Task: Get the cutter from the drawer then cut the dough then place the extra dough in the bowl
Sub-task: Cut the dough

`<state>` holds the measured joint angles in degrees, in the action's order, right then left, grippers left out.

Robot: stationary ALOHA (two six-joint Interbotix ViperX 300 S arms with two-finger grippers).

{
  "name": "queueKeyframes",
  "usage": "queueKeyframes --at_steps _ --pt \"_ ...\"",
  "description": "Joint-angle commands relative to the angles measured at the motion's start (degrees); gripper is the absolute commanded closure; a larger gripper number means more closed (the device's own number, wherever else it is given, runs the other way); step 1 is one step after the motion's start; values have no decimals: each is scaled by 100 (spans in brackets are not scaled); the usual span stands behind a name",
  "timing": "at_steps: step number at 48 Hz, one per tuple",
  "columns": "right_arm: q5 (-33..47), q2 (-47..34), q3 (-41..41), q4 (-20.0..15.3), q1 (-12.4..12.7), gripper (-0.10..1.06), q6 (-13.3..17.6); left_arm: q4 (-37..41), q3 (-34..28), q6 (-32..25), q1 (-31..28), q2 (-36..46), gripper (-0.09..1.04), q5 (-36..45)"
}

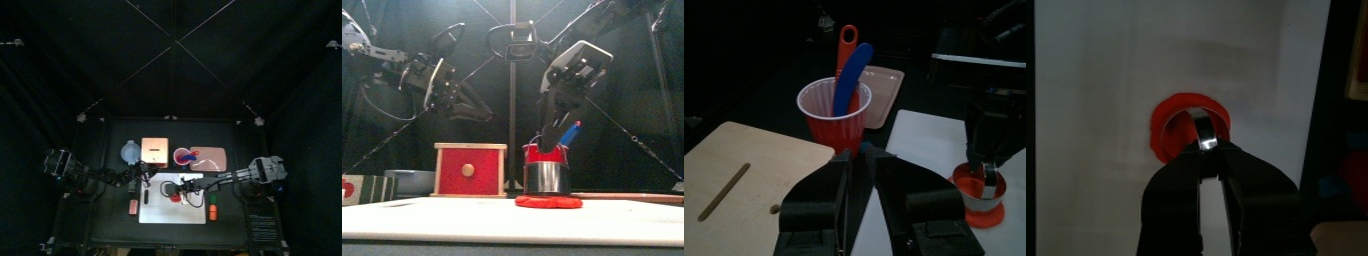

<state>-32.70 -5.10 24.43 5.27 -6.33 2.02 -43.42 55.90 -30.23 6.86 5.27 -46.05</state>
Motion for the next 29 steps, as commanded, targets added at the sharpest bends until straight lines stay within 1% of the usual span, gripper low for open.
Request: queueKeyframes --at_steps 1,6,9,13,17,22,24,29 --pt "35 70 -35 -18 -35 59 9 18 -105 0 9 79 31 -44" --pt "114 62 9 -26 -70 57 0 18 -114 -9 35 88 31 -62" --pt "202 70 35 -26 -79 54 9 18 -114 0 35 97 30 -62" --pt "308 70 88 -79 -88 47 26 18 -105 0 44 88 30 -62" --pt "387 62 105 -185 -70 38 26 9 -114 0 62 97 30 -62" --pt "457 88 97 -176 -70 28 26 9 -105 0 88 97 30 -62" --pt "466 97 97 -202 -62 26 26 0 -105 0 88 97 30 -62" --pt "527 149 88 -141 -62 23 18 0 -105 0 114 97 30 -62"
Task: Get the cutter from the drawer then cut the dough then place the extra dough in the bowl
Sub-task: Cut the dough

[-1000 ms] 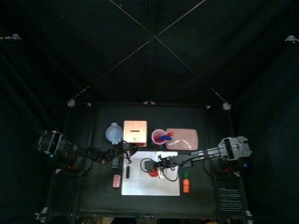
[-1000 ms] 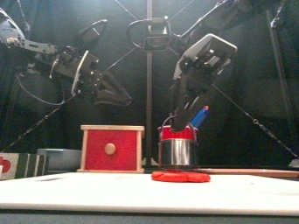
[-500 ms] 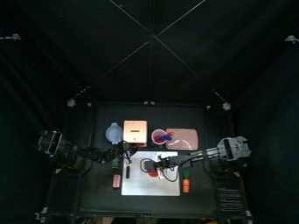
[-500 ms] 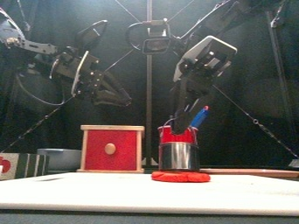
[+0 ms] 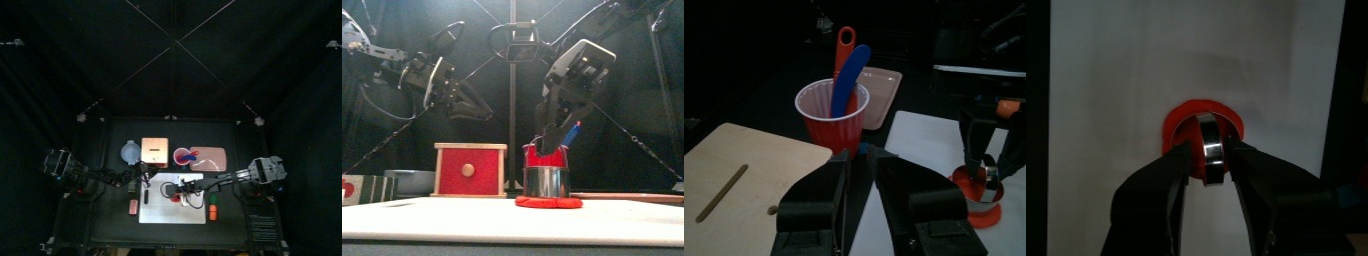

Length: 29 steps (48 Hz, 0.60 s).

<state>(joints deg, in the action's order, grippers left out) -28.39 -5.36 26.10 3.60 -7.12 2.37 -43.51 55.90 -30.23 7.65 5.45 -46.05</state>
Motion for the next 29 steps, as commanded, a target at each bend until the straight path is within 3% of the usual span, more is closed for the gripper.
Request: queueKeyframes --at_steps 1,9,14,29 --pt "114 193 -88 26 9 23 -18 9 -105 0 35 79 30 -62" --pt "448 510 0 -62 26 23 -18 -44 -123 44 202 62 26 -62" --pt "1063 949 387 -114 70 23 -26 -123 -167 141 334 9 20 -62" --pt "5001 2030 2558 97 396 23 -141 185 -519 466 1020 -413 12 -527"
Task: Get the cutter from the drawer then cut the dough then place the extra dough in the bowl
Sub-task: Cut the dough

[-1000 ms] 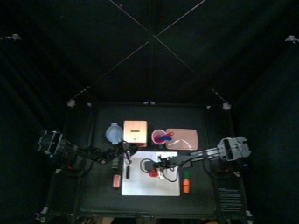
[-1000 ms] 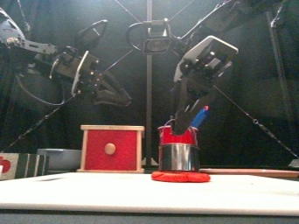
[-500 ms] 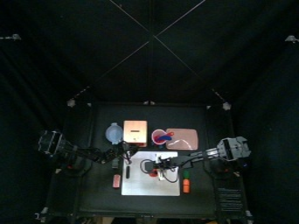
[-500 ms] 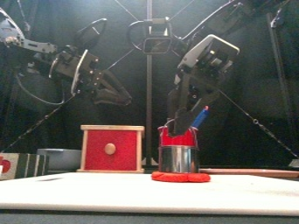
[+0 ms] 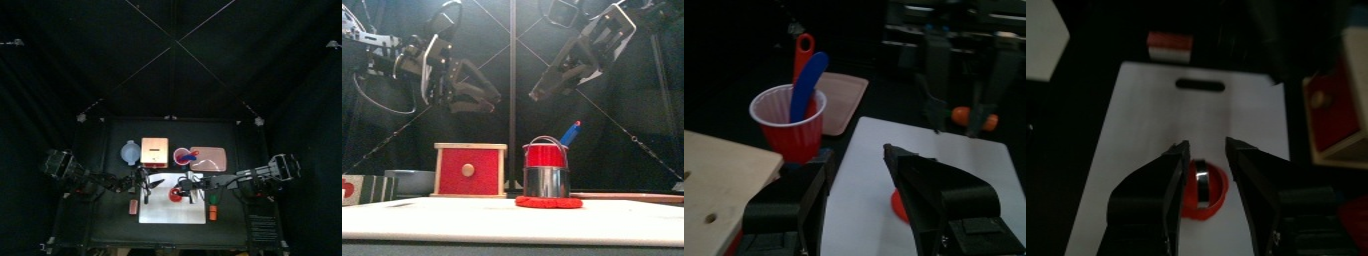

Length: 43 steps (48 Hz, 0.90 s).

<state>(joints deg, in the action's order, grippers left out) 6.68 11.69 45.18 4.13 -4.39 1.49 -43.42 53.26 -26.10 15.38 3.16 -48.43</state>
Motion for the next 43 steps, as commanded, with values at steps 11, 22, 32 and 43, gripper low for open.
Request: queueKeyframes --at_steps 11,22,32,43 --pt "3375 -158 1468 334 176 23 -9 255 -765 466 483 -1134 12 -554" --pt "3683 -844 1450 352 158 23 -62 264 -1072 606 501 -1784 12 -554" --pt "3999 -1222 1433 413 176 23 -70 255 -1134 624 501 -1925 12 -466" --pt "4043 -1406 1371 448 211 23 -88 255 -1160 615 475 -1978 12 -396"
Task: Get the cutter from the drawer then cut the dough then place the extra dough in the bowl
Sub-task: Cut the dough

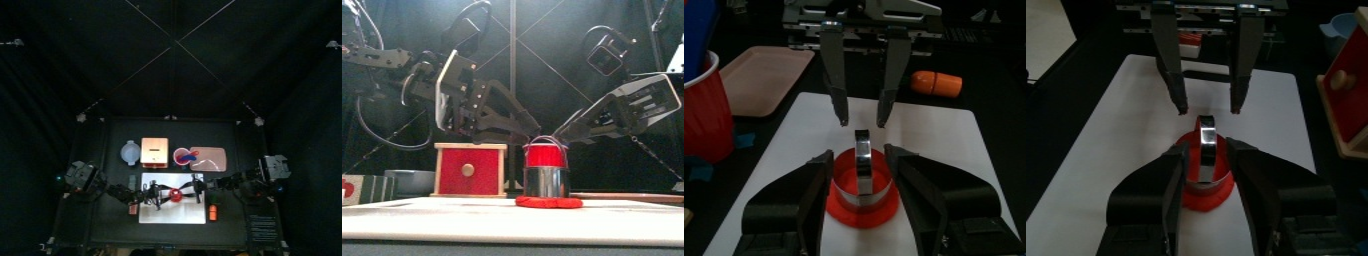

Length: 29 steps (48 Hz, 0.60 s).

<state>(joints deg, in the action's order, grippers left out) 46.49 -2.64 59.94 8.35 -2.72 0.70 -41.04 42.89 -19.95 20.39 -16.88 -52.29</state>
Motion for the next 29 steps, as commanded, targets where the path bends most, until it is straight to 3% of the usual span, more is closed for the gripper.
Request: queueKeyframes --at_steps 1,12,29 --pt "70 9 -114 35 53 23 -9 26 -123 0 -26 18 13 0" --pt "62 -149 -176 62 149 23 0 18 -149 9 -62 -158 13 9" --pt "79 -264 -220 308 88 22 44 79 -202 -35 -88 -255 13 -18"
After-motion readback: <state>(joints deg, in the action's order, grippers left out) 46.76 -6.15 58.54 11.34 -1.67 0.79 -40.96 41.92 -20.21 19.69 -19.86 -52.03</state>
